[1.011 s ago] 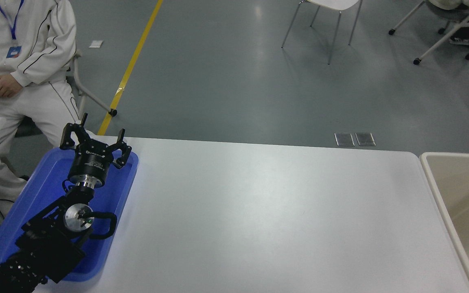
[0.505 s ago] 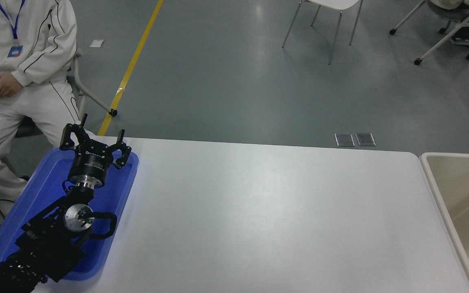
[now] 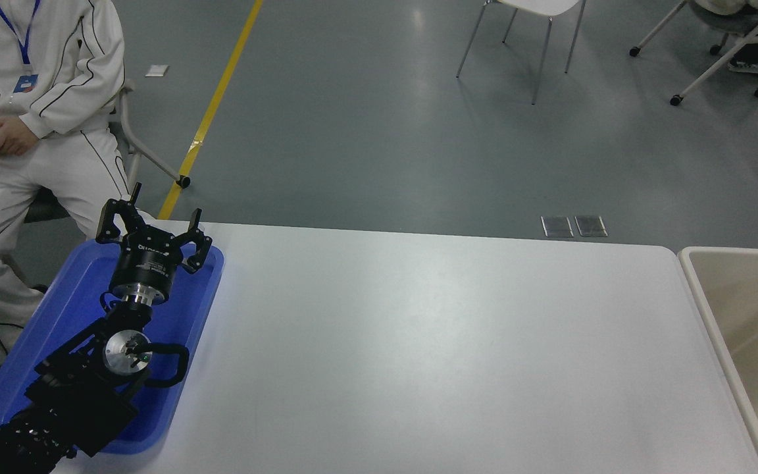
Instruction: Pick up paper ball place in dustbin
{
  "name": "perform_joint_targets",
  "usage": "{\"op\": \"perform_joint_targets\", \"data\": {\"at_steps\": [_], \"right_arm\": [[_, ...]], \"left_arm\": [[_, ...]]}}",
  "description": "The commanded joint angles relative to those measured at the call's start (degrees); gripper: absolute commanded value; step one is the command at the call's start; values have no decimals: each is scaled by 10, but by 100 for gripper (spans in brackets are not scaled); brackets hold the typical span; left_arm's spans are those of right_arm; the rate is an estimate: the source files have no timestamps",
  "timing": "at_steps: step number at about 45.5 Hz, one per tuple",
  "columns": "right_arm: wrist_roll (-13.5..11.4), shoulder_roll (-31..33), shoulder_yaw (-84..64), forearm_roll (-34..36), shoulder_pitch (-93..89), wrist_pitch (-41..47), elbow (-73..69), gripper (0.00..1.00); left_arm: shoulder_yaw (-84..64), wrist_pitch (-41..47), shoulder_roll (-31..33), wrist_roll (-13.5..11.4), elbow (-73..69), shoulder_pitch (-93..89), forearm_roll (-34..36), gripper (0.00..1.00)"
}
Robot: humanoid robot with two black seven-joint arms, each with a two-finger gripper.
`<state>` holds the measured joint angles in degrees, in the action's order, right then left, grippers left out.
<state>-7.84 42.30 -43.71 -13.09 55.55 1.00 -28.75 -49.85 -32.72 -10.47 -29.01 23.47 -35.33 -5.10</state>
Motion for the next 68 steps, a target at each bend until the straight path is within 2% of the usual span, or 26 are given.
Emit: {"op": "perform_joint_targets", "data": {"at_steps": [1,22,54,55,58,60,61,68], "right_arm": [[0,-59,31,0,-78,-9,117,0],[0,-126,88,0,-165,-50,193,0],[0,-154,95,0,-190,-82,224,0],[0,-156,92,-2,-190,-82,224,7],[0,-157,89,-5,-189,-89,231,64],[0,-157,90,-4,-189,-101,241,94],[0,-158,93,-1,-189,-107,244,100],[0,-166,95,0,-198,-112,239,100]], "left_arm": [[0,0,0,0,0,0,0,100],[0,-1,0,0,0,0,0,100],[0,0,0,0,0,0,0,100],[0,-1,0,0,0,0,0,100],[-1,-1,0,0,0,0,0,100],[0,-1,-1,0,0,0,0,100],[0,0,0,0,0,0,0,100],[0,0,0,0,0,0,0,100]]}}
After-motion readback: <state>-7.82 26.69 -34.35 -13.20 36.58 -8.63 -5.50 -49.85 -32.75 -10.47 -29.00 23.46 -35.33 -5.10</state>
